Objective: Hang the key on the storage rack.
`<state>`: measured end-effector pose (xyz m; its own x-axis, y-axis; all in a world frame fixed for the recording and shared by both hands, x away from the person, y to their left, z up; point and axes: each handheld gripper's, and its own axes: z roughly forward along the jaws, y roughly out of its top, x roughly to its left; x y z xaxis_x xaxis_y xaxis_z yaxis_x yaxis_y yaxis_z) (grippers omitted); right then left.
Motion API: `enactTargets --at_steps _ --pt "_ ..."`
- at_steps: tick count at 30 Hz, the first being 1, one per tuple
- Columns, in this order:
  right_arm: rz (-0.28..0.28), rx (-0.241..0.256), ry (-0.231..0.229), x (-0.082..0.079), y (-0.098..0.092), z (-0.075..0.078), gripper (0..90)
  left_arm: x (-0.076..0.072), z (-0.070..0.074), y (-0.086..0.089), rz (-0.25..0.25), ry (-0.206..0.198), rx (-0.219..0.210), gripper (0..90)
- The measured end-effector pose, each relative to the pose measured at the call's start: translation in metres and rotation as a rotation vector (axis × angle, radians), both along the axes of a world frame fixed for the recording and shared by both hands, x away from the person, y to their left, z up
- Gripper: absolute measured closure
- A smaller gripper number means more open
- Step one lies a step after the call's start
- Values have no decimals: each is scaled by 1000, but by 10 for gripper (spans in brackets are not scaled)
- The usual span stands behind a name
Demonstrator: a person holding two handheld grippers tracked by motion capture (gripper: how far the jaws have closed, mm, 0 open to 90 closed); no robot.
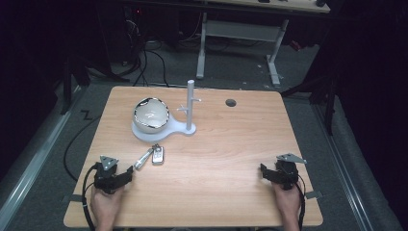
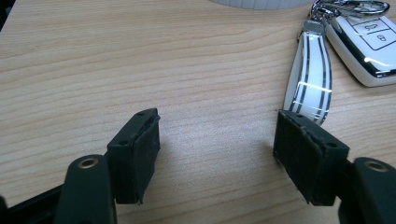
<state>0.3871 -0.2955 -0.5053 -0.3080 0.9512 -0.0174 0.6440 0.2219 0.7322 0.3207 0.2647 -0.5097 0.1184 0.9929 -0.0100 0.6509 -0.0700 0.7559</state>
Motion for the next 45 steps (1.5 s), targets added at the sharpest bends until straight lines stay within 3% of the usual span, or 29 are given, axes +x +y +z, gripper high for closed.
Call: enactTargets --at_steps 39,45 --pt "-2 2 1 0 0 0 246 2 1 -3 -8 9 -10 266" --pt "-2 3 2 0 0 0 245 -2 8 -4 -7 -18 -25 283"
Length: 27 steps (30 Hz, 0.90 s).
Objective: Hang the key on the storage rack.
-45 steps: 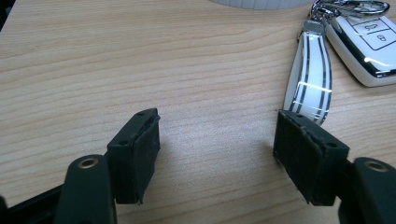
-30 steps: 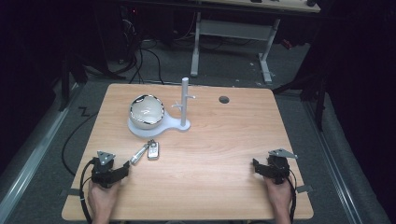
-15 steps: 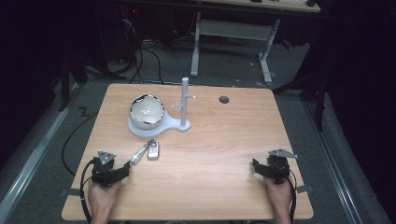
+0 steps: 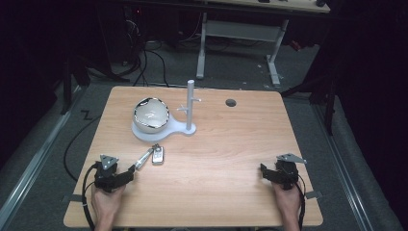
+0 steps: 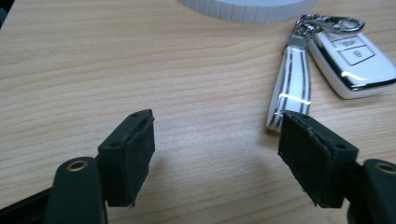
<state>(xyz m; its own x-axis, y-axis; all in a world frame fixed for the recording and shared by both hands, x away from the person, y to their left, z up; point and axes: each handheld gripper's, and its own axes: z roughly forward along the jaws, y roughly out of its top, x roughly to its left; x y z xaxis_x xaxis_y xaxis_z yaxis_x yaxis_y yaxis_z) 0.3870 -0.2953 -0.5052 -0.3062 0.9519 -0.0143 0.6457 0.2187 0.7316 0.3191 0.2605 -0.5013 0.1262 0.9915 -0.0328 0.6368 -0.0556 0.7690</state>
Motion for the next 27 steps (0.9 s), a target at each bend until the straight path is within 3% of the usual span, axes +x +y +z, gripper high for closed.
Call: enactTargets --at_steps 4,13,19,23,27 --pt "1 0 0 0 0 0 245 -1 3 -2 -12 3 9 288" --pt "0 0 0 0 0 0 246 -6 18 -8 -30 -32 -20 310" --pt "0 0 0 0 0 0 246 -3 27 -23 -77 -53 -10 313" --pt "0 0 0 0 0 0 246 2 28 -35 -109 -46 16 312" --pt "1 0 0 0 0 0 246 6 28 -42 -125 -39 12 311"
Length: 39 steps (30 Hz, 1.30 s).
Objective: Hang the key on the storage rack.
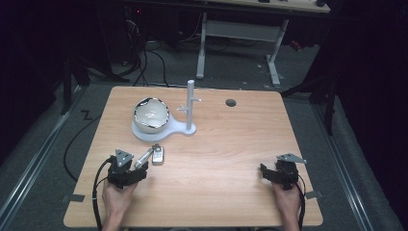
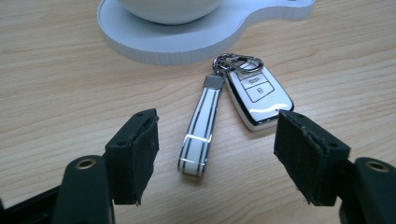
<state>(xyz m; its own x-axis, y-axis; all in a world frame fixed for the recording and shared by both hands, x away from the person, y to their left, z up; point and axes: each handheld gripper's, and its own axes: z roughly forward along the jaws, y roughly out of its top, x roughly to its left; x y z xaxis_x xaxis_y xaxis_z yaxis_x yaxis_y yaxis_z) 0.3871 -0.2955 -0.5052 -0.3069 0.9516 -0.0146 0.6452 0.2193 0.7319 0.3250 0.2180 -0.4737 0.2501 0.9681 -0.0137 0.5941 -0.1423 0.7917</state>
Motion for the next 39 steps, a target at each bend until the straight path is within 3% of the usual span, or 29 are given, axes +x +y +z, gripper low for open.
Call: enactTargets --at_steps 7,25,34,39 --pt "-1 0 0 0 0 0 246 5 1 -8 -23 6 10 316" --pt "0 1 0 0 0 0 246 36 -7 -38 -80 67 52 328" --pt "0 1 0 0 0 0 246 50 -20 -47 -75 96 32 349" --pt "0 1 0 0 0 0 246 57 -23 -53 -72 107 66 358"
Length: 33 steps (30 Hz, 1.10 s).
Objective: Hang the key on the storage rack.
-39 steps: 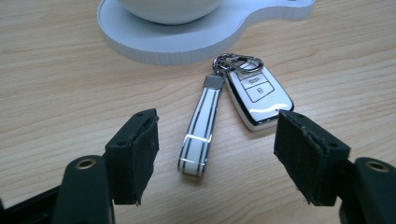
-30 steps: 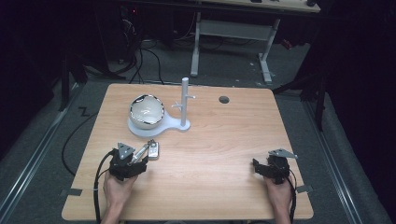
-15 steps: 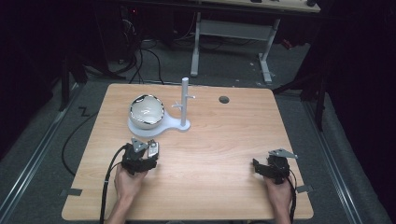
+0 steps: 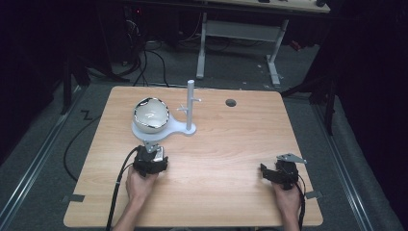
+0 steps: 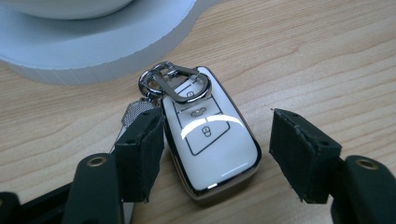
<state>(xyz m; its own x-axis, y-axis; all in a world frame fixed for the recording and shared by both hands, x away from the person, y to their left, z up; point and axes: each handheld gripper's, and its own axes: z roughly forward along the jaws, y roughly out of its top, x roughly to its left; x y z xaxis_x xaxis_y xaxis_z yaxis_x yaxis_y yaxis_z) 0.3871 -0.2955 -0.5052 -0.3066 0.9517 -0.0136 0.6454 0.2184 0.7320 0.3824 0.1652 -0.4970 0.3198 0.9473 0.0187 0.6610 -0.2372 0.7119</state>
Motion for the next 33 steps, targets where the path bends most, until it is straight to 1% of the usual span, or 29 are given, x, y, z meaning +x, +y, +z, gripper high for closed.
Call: enactTargets --at_steps 4,5,6,9,13,16,22,27,30,33 --pt "0 0 0 0 0 0 246 4 -1 -2 12 1 5 373" --pt "-1 1 0 0 0 0 246 4 -1 -2 14 4 11 390" --pt "0 0 0 0 0 0 246 6 -3 -1 13 9 1 394" --pt "-1 0 0 0 0 0 246 6 -2 1 11 11 -4 408" --pt "0 0 0 0 0 0 246 5 -1 4 -7 23 -13 487" --pt "0 0 0 0 0 0 246 4 0 6 -18 31 -13 490" --pt "0 0 0 0 0 0 246 3 0 9 -30 32 -19 494" --pt "0 0 0 0 0 0 246 -2 3 9 -48 20 -22 497" --pt "0 0 0 0 0 0 246 -6 9 10 -65 8 -30 498" --pt "0 0 0 0 0 0 246 -11 17 12 -76 -14 -45 499"
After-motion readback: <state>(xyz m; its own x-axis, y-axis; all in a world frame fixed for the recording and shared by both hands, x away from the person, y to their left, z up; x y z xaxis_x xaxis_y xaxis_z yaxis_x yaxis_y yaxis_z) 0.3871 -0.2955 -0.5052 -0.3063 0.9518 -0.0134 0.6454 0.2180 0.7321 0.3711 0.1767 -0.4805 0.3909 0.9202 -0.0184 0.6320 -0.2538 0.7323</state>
